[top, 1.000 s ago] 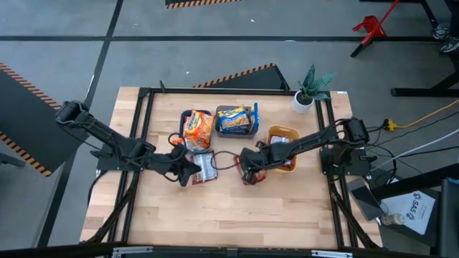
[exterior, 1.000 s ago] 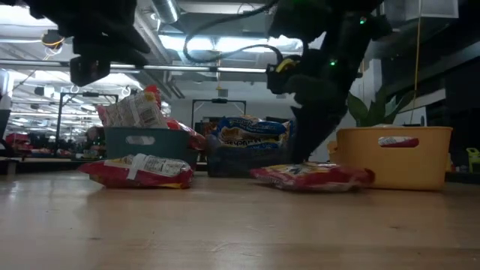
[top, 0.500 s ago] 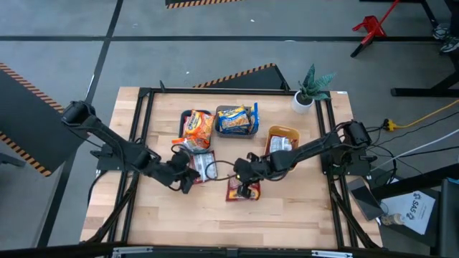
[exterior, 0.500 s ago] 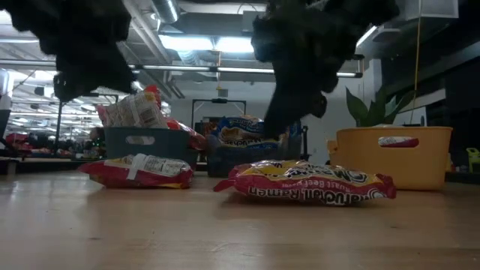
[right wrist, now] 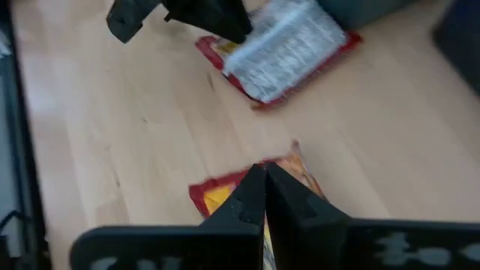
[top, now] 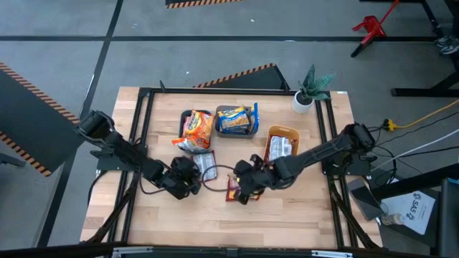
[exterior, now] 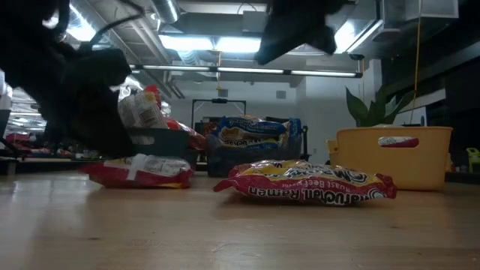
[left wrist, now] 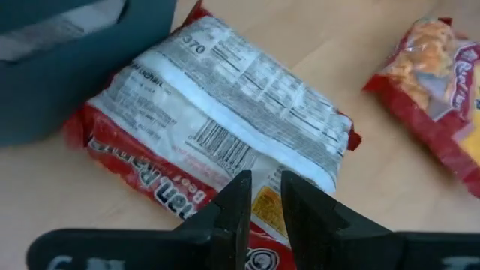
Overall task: Sort Maruchan noodles
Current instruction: Put the red noodle pack into the yellow bin
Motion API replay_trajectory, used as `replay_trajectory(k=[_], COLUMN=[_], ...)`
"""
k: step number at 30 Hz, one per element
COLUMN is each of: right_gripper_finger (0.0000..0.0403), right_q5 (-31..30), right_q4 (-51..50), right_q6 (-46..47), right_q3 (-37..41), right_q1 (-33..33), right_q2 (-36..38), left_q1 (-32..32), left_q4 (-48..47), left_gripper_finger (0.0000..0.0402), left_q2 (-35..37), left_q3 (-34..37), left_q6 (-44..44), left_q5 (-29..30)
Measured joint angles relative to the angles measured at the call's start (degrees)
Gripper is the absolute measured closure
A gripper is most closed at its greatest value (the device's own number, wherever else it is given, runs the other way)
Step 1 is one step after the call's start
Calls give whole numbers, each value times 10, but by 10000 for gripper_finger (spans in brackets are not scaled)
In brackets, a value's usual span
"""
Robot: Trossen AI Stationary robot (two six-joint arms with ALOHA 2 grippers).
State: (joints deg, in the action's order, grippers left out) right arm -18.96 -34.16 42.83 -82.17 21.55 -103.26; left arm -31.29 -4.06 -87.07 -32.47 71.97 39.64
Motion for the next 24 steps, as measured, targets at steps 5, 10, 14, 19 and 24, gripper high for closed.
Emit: replay_trajectory(k=[5, 10, 14, 19, 24], right_gripper_finger=[403, 403, 390, 320, 224], right_q5=[-40, -39, -45, -55, -128], right_q4=[-57, -52, -59, -63, -64], right_q6=[73, 156, 244, 355, 378], right_q3=[-34, -47, -46, -40, -40], right_q1=[31, 64, 88, 119, 135], right_q2=[0, 0, -1, -1, -1], left_q1=[3, -5, -24, -56, -94], left_q4=[22, 44, 73, 84, 84], left_gripper_finger=[331, 331, 331, 337, 343], left_q2=[-43, -52, -49, -53, -54], left_q3=[-3, -3, -2, -2, -2], left_q6=[25, 42, 44, 59, 99], left_q5=[-5, -14, -50, -59, -55])
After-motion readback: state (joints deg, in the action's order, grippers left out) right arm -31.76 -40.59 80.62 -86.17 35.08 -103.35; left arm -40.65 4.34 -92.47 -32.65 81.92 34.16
